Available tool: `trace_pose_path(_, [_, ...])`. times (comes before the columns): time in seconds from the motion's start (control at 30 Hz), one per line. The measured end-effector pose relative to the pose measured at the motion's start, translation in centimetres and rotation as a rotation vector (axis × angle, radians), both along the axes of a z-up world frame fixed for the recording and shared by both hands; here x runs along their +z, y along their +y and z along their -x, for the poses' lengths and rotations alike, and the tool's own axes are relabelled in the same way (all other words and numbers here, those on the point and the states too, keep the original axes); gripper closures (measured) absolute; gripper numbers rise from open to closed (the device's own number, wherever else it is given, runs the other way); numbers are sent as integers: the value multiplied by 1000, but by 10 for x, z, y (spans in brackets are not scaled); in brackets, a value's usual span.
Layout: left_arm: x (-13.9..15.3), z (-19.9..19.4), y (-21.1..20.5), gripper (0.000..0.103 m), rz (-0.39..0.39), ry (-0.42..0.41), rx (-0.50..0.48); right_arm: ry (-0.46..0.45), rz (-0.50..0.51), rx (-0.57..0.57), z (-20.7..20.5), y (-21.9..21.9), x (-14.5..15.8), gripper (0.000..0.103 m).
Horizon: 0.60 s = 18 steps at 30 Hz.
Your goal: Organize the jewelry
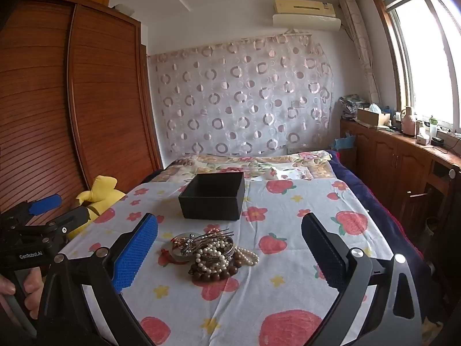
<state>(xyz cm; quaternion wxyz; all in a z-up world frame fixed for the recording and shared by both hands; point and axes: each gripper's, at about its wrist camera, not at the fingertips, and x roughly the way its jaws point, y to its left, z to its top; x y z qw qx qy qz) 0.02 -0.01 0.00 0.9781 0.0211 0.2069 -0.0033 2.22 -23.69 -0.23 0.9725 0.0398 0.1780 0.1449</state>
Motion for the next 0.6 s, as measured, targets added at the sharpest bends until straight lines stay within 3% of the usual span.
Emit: trace_pose_path(0.6, [0,0,0,7,4,-7,-1,-1,-2,6,1,3,0,2])
